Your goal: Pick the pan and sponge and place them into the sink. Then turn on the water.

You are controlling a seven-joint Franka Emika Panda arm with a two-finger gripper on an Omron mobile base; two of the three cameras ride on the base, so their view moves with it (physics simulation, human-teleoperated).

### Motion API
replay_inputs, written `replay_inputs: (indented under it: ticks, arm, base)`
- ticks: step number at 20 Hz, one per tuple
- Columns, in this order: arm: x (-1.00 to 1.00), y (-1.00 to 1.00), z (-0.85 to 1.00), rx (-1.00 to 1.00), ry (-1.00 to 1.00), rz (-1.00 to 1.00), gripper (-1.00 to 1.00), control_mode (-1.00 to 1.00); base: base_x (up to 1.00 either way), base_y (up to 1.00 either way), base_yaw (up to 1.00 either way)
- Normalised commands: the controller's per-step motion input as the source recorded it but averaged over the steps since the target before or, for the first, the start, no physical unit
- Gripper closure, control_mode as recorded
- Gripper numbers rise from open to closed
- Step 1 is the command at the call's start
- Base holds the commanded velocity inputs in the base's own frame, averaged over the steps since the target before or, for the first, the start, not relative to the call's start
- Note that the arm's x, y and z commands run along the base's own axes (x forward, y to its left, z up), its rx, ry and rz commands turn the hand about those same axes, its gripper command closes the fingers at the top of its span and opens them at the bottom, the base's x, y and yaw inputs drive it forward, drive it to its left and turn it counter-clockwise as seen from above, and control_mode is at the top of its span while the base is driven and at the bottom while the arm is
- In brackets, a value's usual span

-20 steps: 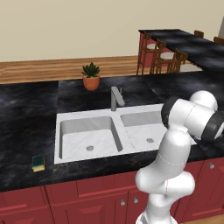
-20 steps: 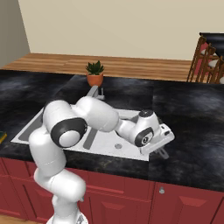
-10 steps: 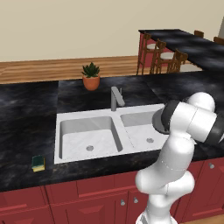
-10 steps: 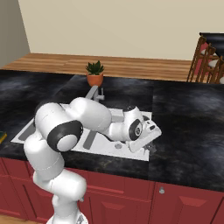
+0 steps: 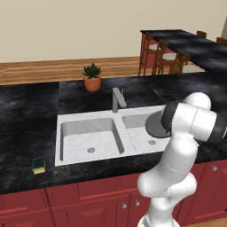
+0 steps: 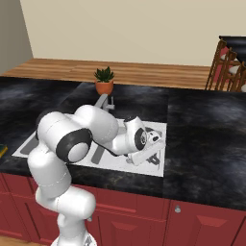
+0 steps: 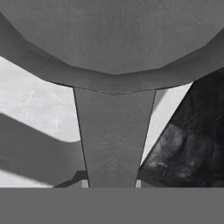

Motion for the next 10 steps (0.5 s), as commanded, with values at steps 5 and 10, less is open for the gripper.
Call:
replay_inputs:
  ticks: [5,10]
  arm:
    - [0.27,0.15,-0.17,0.04,0.01,0.02,1.00,-1.00]
    - [0.30,0.07,-0.15,0.06,0.08,0.08,1.00,-1.00]
  base:
    - [0.00,0.00,0.00]
    - [0.00,0.00,0.00]
